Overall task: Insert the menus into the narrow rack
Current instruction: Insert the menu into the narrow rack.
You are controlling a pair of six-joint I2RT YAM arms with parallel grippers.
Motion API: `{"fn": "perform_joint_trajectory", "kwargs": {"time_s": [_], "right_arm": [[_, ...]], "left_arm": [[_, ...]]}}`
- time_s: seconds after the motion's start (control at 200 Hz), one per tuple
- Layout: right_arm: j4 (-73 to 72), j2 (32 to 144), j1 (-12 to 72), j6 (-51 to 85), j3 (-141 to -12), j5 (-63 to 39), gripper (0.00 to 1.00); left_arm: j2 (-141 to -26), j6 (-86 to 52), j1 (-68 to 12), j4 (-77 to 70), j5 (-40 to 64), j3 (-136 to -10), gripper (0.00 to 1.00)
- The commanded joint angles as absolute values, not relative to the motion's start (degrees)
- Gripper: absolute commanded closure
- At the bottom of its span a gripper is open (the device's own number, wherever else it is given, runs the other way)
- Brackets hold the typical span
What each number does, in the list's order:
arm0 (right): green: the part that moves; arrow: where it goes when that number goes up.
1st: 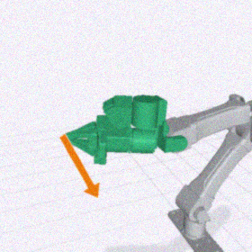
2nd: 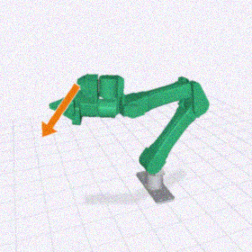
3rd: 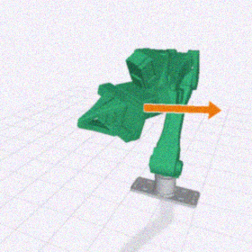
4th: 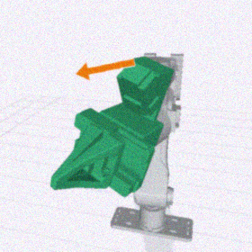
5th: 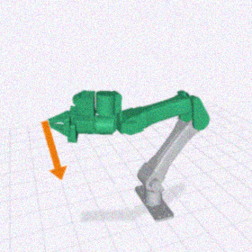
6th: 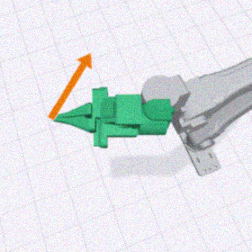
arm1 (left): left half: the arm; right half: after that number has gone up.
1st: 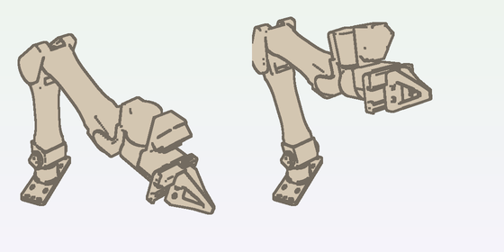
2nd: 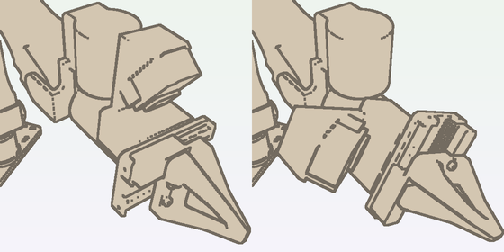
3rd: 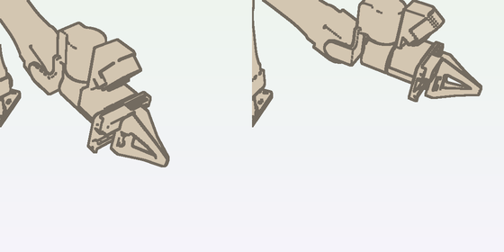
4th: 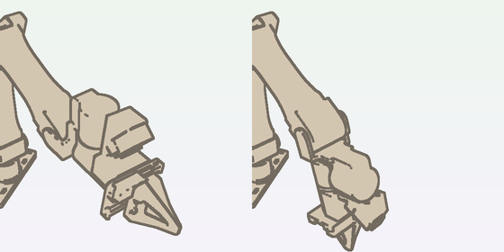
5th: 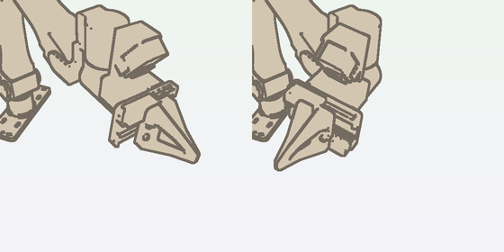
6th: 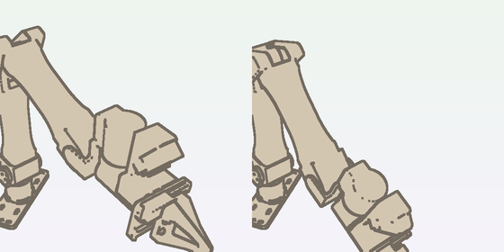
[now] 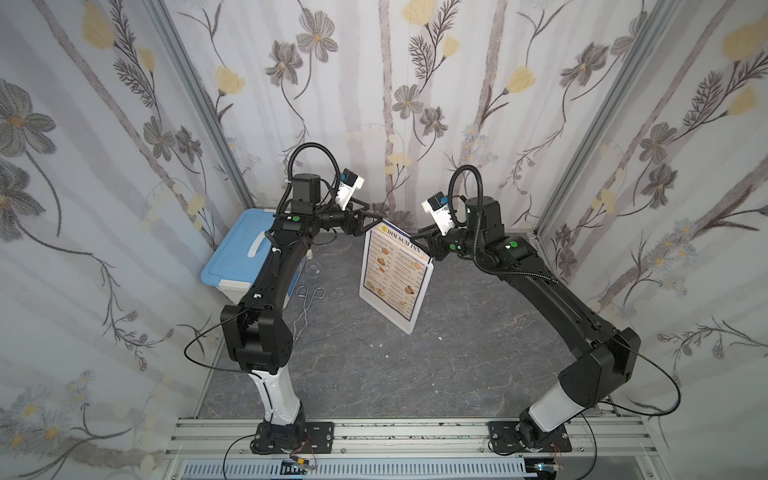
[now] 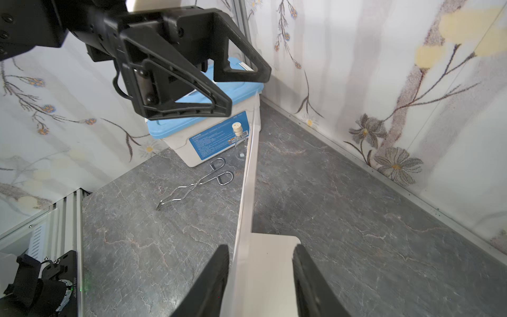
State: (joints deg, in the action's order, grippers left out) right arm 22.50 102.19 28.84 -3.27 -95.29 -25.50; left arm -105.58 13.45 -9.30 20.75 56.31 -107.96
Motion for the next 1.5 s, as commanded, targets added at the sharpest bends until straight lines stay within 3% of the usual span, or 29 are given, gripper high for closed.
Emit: {"fn": "perform_joint_trajectory", "kwargs": {"time_s": [0.0,0.56,1.064,1.184,1.299,1.389,1.444,1.494], "right_arm": [[23.68,102.31,28.63,-5.14,-95.89,-27.15,0.58],[26.05,102.74,29.87,-5.50,-96.16,-29.62,0.97],[25.38,102.74,31.16,-5.27,-93.87,-27.81,1.00],[25.66,103.01,31.59,-5.51,-93.43,-26.80,0.97],[25.06,102.25,31.63,-5.28,-93.16,-25.92,0.87],[24.49,101.58,31.63,-4.63,-93.76,-23.88,0.70],[23.67,100.98,31.73,-3.55,-94.16,-21.11,0.64],[22.80,100.44,31.85,-2.23,-94.64,-17.97,0.51]], "left_arm": [[-105.82,14.13,-9.36,19.10,57.17,-108.10,0.20],[-106.04,15.67,-9.49,20.91,55.55,-108.47,0.20],[-105.13,14.95,-9.49,18.78,54.15,-106.46,0.19],[-104.82,14.64,-9.49,18.27,53.74,-106.18,0.19],[-104.16,14.34,-9.41,17.48,53.09,-105.82,0.18],[-103.56,14.01,-9.30,17.01,52.53,-105.73,0.16],[-102.91,13.42,-9.18,16.24,52.04,-105.20,0.10],[-101.79,12.71,-9.14,14.35,51.03,-103.88,0.04]]}}
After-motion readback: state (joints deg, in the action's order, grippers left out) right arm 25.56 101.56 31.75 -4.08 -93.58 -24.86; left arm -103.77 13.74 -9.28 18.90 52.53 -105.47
